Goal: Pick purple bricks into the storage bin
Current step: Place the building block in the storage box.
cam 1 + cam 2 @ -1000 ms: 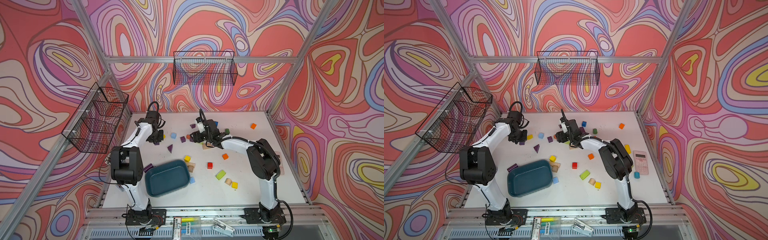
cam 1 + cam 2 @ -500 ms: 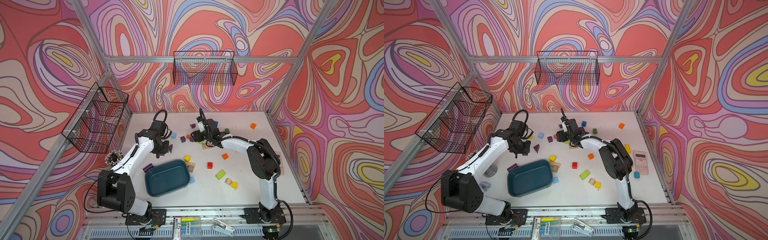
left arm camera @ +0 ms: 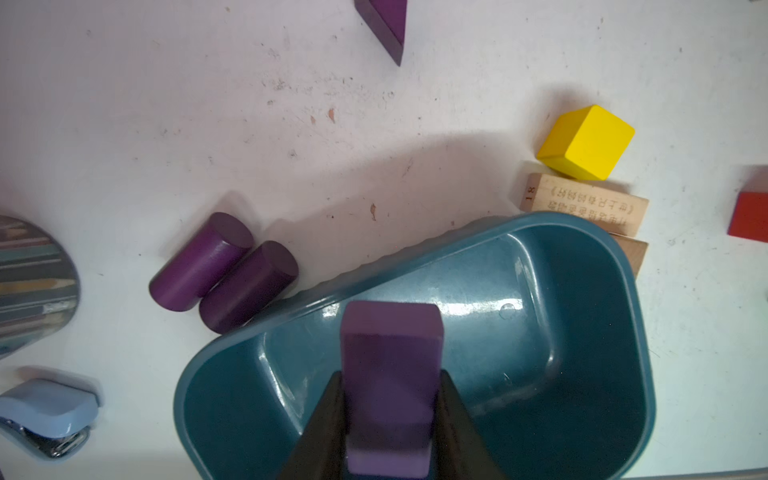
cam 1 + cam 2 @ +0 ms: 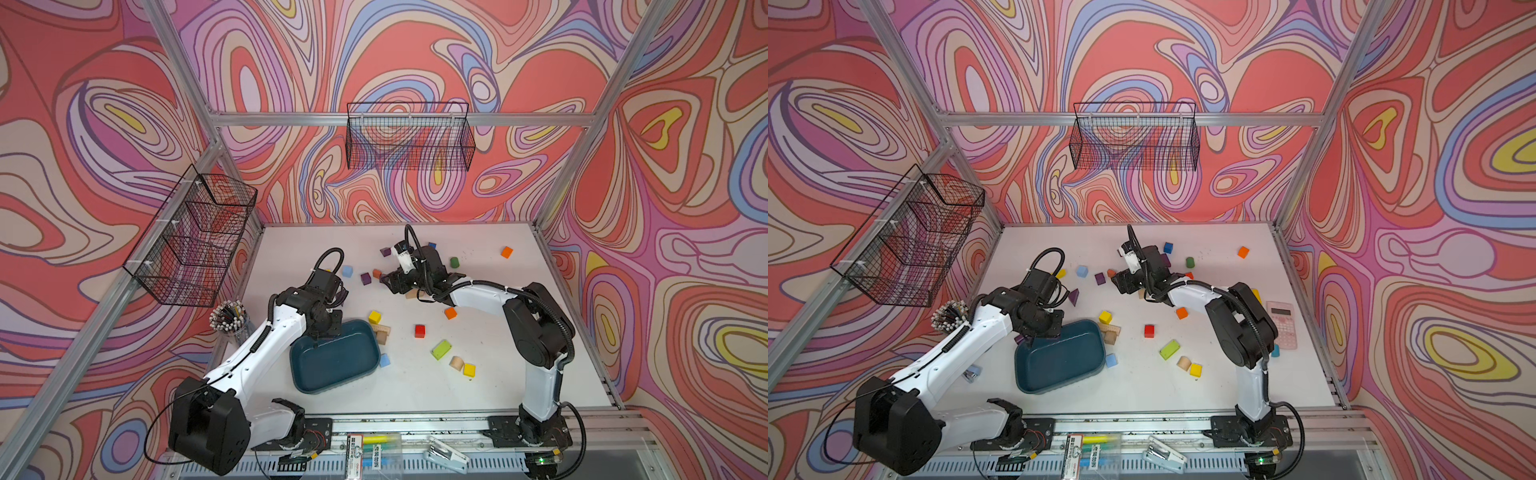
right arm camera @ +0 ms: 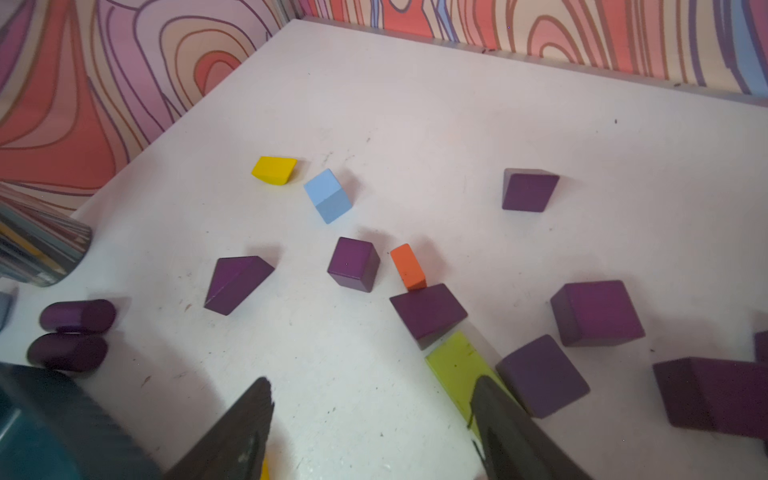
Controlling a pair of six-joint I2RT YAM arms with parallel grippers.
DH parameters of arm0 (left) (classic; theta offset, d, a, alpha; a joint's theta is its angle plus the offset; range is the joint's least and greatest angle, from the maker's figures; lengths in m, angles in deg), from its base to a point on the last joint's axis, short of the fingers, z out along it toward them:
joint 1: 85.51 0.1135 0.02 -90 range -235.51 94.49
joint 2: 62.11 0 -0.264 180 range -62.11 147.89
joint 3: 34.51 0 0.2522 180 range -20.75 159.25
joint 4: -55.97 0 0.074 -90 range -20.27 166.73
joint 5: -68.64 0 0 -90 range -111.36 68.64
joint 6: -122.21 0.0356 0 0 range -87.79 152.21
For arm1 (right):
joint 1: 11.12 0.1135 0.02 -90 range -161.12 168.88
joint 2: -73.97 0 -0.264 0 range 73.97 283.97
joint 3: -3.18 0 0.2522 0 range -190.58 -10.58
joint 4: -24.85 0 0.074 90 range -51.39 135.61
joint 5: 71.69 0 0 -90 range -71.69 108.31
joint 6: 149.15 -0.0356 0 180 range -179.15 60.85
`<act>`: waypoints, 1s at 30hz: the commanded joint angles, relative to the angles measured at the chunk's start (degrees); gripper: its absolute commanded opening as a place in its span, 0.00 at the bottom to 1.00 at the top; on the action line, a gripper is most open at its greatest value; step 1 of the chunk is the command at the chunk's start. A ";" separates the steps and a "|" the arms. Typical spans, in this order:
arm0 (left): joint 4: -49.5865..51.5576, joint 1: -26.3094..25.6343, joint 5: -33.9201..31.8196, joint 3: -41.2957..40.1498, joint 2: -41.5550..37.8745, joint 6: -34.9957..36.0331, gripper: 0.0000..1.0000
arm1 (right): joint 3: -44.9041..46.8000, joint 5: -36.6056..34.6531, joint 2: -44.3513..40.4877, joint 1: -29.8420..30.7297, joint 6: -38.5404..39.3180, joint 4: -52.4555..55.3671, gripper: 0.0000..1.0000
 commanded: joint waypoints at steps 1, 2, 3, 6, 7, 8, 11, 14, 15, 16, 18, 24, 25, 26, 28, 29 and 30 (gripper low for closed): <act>0.19 -0.97 0.96 -1.32 -0.88 -2.88 0.15 | 1.74 5.43 -3.03 0.39 2.80 -3.35 0.79; 0.04 -1.11 1.03 -1.70 -0.77 -3.18 0.15 | 2.15 6.61 -3.39 0.40 3.15 -3.52 0.79; -0.09 -1.25 1.29 -1.99 -0.75 -3.43 0.15 | 2.47 7.62 -3.68 0.41 3.36 -3.61 0.79; -0.84 -1.54 2.18 -3.50 -0.89 -4.67 0.15 | 3.47 9.10 -4.57 0.39 3.43 -4.35 0.79; -1.11 -1.60 2.54 -4.09 -1.03 -5.17 0.15 | 3.80 9.29 -4.71 0.39 3.37 -4.74 0.79; -1.49 -1.73 2.81 -4.64 -1.18 -5.54 0.15 | 4.02 9.25 -4.78 0.43 3.36 -4.99 0.79; -2.27 -2.45 3.46 -5.23 -1.04 -6.72 0.15 | 4.21 8.53 -4.71 0.39 3.36 -5.13 0.79; -3.31 -2.74 3.95 -5.93 0.05 -7.41 0.16 | 4.65 7.55 -4.72 0.39 3.52 -5.54 0.79; -3.80 -2.69 4.19 -6.32 0.49 -7.53 0.16 | 4.81 7.05 -4.87 0.38 3.75 -5.63 0.79; -4.24 -2.68 4.34 -6.75 0.89 -7.70 0.16 | 5.07 6.52 -4.95 0.39 3.86 -5.71 0.79; -5.10 -2.73 4.42 -7.36 1.79 -8.04 0.17 | 5.56 5.23 -5.16 0.39 4.05 -5.94 0.79; -7.03 -2.72 3.98 -8.51 5.57 -8.59 0.19 | 6.06 2.49 -5.05 0.39 4.16 -6.50 0.79; -7.01 -2.72 3.71 -8.34 6.27 -8.57 0.19 | 6.15 1.89 -4.94 0.39 4.20 -6.68 0.79; -6.87 -2.67 3.36 -8.25 6.89 -8.50 0.19 | 6.20 1.48 -4.93 0.39 4.22 -6.69 0.79; -6.54 -2.75 2.75 -7.89 8.00 -8.30 0.20 | 6.33 0.61 -4.99 0.38 4.39 -6.60 0.79; -6.52 -2.72 2.74 -7.89 8.33 -8.27 0.22 | 6.41 0.34 -5.17 0.39 4.37 -6.61 0.79; -6.52 -2.68 2.70 -7.75 8.47 -8.25 0.24 | 6.55 0.06 -5.29 0.39 4.41 -6.68 0.79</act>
